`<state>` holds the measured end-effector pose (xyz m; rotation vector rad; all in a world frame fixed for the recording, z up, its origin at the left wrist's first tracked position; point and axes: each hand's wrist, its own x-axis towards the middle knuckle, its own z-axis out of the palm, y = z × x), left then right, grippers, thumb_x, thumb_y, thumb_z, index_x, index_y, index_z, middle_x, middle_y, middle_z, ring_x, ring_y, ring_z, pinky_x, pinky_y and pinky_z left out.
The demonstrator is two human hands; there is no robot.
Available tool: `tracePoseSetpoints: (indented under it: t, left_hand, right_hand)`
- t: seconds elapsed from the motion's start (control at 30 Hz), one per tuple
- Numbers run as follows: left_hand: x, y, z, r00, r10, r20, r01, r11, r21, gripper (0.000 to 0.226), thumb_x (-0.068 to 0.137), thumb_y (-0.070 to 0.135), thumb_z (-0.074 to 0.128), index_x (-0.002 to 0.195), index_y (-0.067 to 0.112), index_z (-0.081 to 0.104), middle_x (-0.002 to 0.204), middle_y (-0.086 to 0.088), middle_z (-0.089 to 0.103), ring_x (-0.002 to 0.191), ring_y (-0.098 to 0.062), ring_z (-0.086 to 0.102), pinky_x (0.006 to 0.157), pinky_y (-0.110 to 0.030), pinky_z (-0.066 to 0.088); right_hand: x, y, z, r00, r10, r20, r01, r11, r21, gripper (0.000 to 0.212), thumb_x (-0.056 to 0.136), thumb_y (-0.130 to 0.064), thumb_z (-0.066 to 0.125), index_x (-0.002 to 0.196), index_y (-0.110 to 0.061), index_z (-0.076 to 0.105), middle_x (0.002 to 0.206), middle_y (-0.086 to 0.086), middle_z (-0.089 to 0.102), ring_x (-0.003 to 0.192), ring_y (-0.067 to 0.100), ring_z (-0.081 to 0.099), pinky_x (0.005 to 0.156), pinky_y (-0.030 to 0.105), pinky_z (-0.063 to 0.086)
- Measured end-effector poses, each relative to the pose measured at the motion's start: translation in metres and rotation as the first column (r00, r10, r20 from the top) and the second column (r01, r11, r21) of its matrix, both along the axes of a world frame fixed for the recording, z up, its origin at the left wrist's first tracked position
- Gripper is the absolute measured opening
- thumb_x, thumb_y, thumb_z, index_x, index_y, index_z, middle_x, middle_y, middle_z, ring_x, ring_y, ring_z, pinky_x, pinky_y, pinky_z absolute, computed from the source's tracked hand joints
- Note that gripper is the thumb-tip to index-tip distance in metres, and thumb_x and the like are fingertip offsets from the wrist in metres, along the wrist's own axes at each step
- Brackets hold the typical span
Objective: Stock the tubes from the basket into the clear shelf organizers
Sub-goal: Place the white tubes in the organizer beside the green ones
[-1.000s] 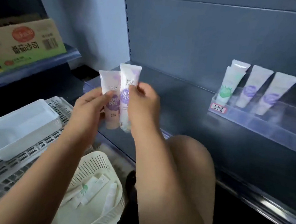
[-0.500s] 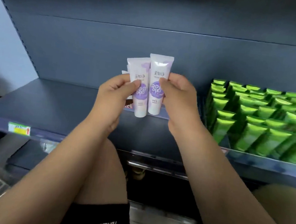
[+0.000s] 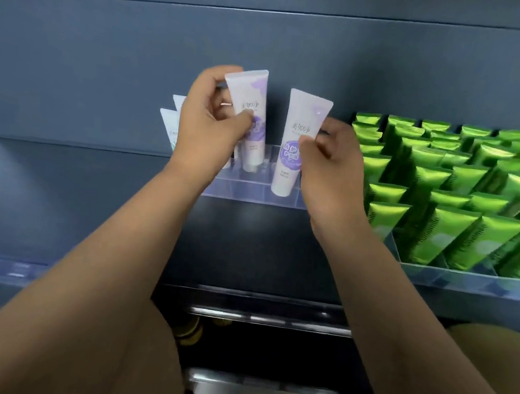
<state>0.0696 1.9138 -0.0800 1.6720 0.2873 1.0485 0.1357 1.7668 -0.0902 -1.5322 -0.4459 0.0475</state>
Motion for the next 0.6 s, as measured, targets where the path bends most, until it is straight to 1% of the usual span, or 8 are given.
tracePoseSetpoints:
  t: [0.07,0.13,0.23,0.27,0.33,0.37,0.5,0.6]
  left_hand:
    - [0.018,0.013,0.003,0.999,-0.035,-0.015,0.036,0.996,0.087,0.040,0.081,-0.009,0.067,0.109,0.017,0.057,0.101,0.000,0.066,0.089,-0.011,0.065,0.080,-0.035,0.058]
    - [0.038,0.026,0.008,0.998,-0.057,-0.033,0.061,0.989,0.136,0.032,0.082,-0.003,0.070,0.099,0.020,0.058,0.093,-0.003,0.067,0.083,-0.014,0.065,0.077,-0.038,0.056]
    - [0.062,0.037,0.012,0.993,-0.092,-0.067,0.105,0.971,0.217,0.024,0.082,0.002,0.074,0.096,0.016,0.059,0.092,-0.014,0.072,0.079,-0.027,0.068,0.076,-0.041,0.057]
    - [0.068,0.040,0.012,0.990,-0.106,-0.091,0.125,0.961,0.245,0.024,0.081,0.004,0.075,0.095,0.014,0.059,0.091,-0.016,0.072,0.078,-0.025,0.068,0.075,-0.040,0.057]
    - [0.078,0.045,0.013,0.981,-0.103,-0.166,0.150,0.942,0.301,0.025,0.078,0.006,0.080,0.093,0.010,0.060,0.085,-0.008,0.070,0.070,-0.009,0.063,0.068,-0.031,0.054]
    - [0.083,0.048,0.014,0.974,-0.087,-0.210,0.155,0.930,0.333,0.026,0.076,0.009,0.082,0.092,0.009,0.062,0.084,-0.005,0.070,0.069,-0.005,0.062,0.067,-0.031,0.054]
    - [0.096,0.059,0.014,0.936,-0.024,-0.350,0.197,0.862,0.467,0.029,0.071,0.022,0.083,0.092,0.011,0.068,0.091,-0.004,0.072,0.082,-0.017,0.069,0.077,-0.042,0.056]
    - [0.102,0.061,0.014,0.930,0.031,-0.366,0.183,0.826,0.534,0.026,0.073,0.021,0.081,0.093,0.013,0.066,0.091,0.001,0.069,0.083,-0.017,0.064,0.077,-0.038,0.053]
  right_hand:
    - [0.004,0.004,-0.002,0.999,-0.024,0.022,0.024,1.000,-0.004,0.032,0.090,-0.010,0.056,0.119,-0.024,0.060,0.105,-0.008,0.072,0.095,0.007,0.070,0.087,0.039,0.059]
    - [0.009,0.007,-0.003,0.998,-0.061,0.028,0.060,0.998,0.012,0.028,0.088,-0.009,0.057,0.113,-0.022,0.062,0.101,-0.010,0.073,0.090,0.006,0.070,0.083,0.037,0.059]
    - [0.016,0.012,0.002,0.990,-0.127,0.059,0.127,0.992,0.007,0.023,0.084,-0.009,0.061,0.105,-0.016,0.061,0.096,-0.007,0.073,0.085,0.008,0.070,0.079,0.037,0.060]
    - [0.019,0.013,0.003,0.988,-0.139,0.071,0.139,0.990,-0.003,0.023,0.082,-0.010,0.061,0.105,-0.015,0.061,0.095,-0.006,0.073,0.085,0.009,0.070,0.079,0.040,0.060]
    - [0.024,0.014,0.008,0.981,-0.162,0.102,0.167,0.985,-0.044,0.025,0.079,-0.013,0.060,0.104,-0.015,0.062,0.095,-0.005,0.073,0.085,0.011,0.071,0.079,0.044,0.060]
    - [0.027,0.014,0.011,0.976,-0.177,0.127,0.187,0.980,-0.070,0.027,0.078,-0.014,0.060,0.104,-0.015,0.062,0.094,-0.004,0.073,0.085,0.013,0.071,0.077,0.043,0.060]
    - [0.035,0.012,0.017,0.948,-0.232,0.218,0.269,0.950,-0.159,0.023,0.075,-0.017,0.061,0.097,-0.013,0.060,0.086,0.000,0.070,0.080,0.020,0.068,0.071,0.042,0.057]
    - [0.038,0.014,0.015,0.943,-0.221,0.248,0.270,0.945,-0.183,0.021,0.074,-0.015,0.063,0.094,-0.011,0.058,0.085,0.008,0.068,0.077,0.027,0.066,0.069,0.042,0.055]
